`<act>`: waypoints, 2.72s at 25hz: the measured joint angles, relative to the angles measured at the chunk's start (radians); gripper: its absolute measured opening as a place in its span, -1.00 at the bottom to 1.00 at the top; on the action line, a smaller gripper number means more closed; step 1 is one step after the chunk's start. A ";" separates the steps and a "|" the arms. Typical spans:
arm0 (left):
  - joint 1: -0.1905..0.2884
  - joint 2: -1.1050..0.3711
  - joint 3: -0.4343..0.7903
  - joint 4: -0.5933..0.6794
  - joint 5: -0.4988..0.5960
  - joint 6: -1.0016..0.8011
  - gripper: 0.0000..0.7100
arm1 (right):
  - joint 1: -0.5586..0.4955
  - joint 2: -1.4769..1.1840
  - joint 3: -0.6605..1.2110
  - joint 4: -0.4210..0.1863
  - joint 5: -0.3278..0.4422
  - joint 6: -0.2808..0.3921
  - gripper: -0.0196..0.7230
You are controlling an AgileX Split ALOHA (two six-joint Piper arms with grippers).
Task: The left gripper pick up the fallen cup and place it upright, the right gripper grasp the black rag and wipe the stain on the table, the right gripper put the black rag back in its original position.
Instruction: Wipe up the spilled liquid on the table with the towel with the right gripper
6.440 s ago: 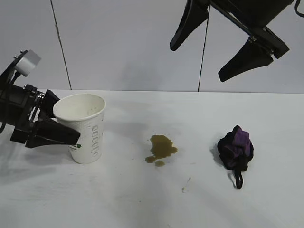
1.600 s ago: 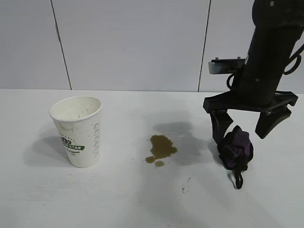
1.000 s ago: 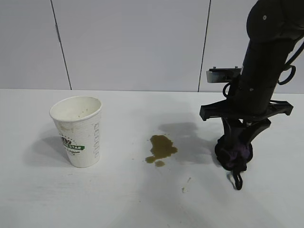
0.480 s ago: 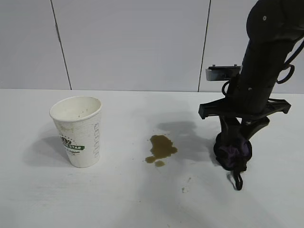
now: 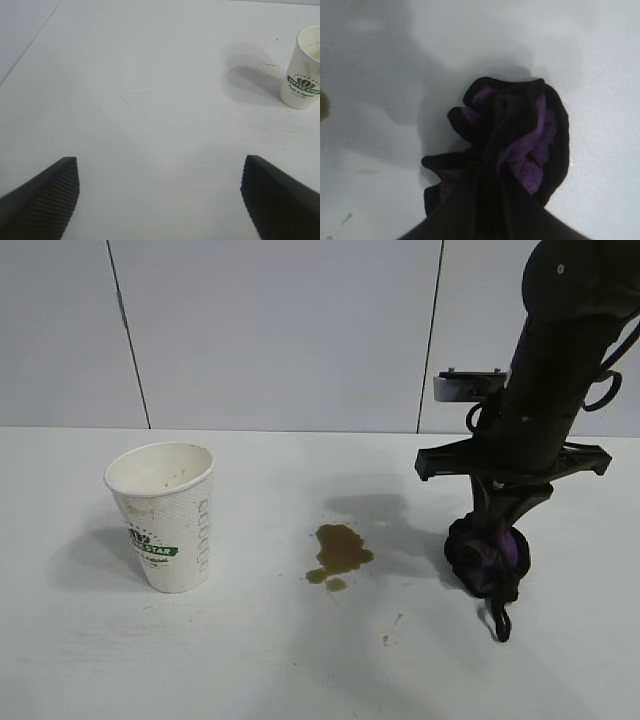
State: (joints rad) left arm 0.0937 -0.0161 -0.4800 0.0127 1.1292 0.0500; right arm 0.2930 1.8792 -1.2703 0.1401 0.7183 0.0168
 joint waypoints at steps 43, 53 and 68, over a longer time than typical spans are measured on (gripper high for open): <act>0.000 0.000 0.000 0.001 0.000 0.000 0.78 | 0.308 0.197 0.000 0.003 -0.369 -0.044 -0.88; 0.000 0.000 0.000 0.001 0.000 0.000 0.78 | 0.245 0.209 -0.006 -0.363 -0.297 0.183 -0.88; 0.000 0.000 0.000 0.000 0.000 0.000 0.78 | 0.150 0.159 -0.009 -0.237 -0.163 0.141 -0.88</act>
State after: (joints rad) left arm 0.0937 -0.0161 -0.4800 0.0129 1.1292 0.0500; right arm 0.4435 2.0383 -1.2791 -0.0969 0.5558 0.1579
